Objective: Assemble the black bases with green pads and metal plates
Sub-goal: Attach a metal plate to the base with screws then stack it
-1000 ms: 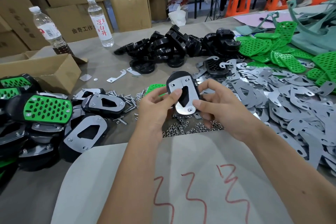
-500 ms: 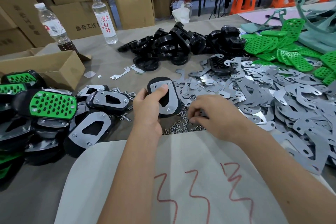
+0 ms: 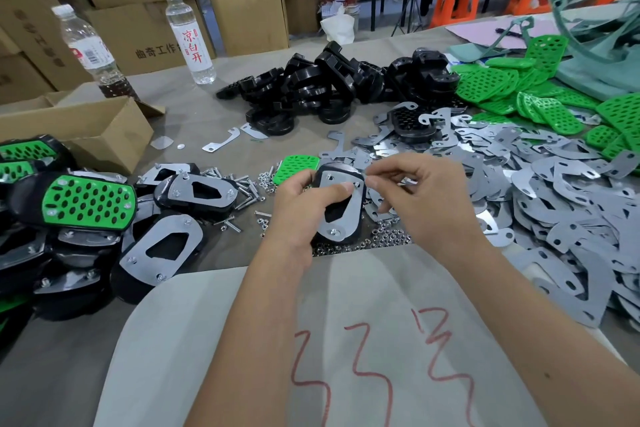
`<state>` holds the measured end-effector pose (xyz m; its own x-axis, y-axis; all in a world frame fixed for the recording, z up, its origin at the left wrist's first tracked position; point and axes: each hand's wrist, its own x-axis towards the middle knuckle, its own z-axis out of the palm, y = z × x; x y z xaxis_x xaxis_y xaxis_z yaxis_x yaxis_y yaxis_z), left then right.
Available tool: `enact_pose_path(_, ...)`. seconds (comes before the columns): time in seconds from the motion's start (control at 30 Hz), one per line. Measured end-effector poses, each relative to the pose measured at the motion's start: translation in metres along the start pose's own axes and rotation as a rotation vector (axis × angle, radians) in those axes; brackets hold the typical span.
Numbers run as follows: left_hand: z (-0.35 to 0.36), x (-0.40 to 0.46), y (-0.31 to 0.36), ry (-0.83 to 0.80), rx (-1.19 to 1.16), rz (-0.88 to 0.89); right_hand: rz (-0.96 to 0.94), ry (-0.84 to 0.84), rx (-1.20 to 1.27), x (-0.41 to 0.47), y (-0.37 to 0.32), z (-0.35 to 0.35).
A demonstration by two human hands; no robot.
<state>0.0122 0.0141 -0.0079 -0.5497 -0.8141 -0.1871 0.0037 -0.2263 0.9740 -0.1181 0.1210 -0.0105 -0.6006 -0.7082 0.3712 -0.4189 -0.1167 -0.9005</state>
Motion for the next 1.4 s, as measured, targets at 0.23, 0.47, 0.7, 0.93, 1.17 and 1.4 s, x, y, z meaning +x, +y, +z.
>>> enact_pose_path(0.23,0.0003,-0.0005,-0.0009,-0.003,0.034,0.017,-0.081,-0.032,-0.073,-0.0010,0.0013,0.0075)
enact_pose_path(0.47,-0.0019,-0.0004,0.0005,-0.035,0.003,-0.015,-0.060,-0.014,-0.041,-0.0007,0.0027,0.0078)
enact_pose_path(0.7,-0.0030,-0.0009,0.0029,-0.060,-0.015,-0.036,0.004,-0.087,0.073,0.0022,0.0015,0.0034)
enact_pose_path(0.93,-0.0068,-0.0026,0.0068,-0.115,-0.050,-0.059,0.060,-0.152,0.225,0.0024,-0.0011,0.0004)
enact_pose_path(1.17,-0.0065,0.0004,0.0058,-0.087,-0.015,-0.089,0.070,-0.095,0.123,0.0012,0.0005,-0.0002)
enact_pose_path(1.4,-0.0041,0.0022,0.0028,-0.044,-0.018,-0.115,-0.033,-0.080,0.055,0.0015,0.0014,0.0028)
